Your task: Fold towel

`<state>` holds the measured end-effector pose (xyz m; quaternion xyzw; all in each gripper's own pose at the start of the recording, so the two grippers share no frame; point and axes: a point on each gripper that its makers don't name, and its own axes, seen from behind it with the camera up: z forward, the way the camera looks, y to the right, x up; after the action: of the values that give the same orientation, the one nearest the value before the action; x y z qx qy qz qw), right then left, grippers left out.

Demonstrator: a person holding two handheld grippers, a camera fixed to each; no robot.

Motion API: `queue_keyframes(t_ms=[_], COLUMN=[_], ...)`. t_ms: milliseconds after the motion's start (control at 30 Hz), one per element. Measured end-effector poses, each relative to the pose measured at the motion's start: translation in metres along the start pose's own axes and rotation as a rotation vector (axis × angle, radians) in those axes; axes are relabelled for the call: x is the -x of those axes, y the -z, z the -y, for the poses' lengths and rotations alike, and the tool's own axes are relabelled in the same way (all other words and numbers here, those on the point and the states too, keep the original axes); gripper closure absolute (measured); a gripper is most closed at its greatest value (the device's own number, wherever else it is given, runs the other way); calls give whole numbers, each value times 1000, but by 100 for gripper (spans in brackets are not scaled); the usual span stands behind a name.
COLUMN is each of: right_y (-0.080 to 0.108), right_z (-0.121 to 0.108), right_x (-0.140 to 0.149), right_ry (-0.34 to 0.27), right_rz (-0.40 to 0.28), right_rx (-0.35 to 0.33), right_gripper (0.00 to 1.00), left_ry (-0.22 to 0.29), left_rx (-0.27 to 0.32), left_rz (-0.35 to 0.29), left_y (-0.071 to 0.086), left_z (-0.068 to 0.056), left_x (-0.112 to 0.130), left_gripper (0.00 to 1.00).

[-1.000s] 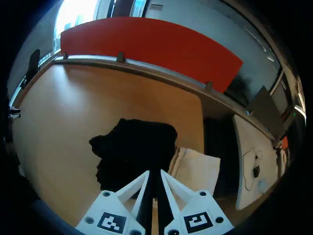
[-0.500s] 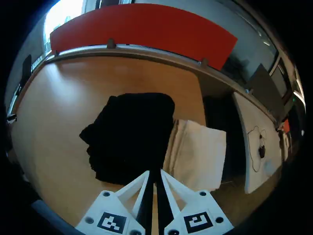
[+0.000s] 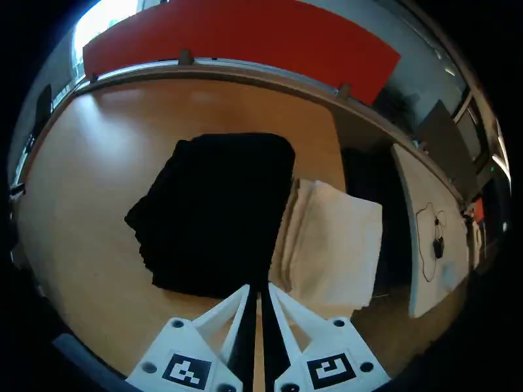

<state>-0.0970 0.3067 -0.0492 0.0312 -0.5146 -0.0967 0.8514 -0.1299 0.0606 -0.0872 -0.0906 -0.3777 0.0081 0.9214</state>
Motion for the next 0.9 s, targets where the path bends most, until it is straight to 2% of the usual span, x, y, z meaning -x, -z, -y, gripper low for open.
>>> queue_keyframes(t_ms=[600, 900], right_y=[-8, -8], right_z=[-10, -9], right_x=[4, 2], right_ry=[-21, -25], right_rz=[21, 10], right_rx=[29, 37], right_gripper=[96, 95], left_ry=[-1, -1], left_rx=[-8, -7], left_rz=[0, -2], left_y=[3, 5], left_z=[3, 3], left_x=[0, 0], left_gripper=[20, 20])
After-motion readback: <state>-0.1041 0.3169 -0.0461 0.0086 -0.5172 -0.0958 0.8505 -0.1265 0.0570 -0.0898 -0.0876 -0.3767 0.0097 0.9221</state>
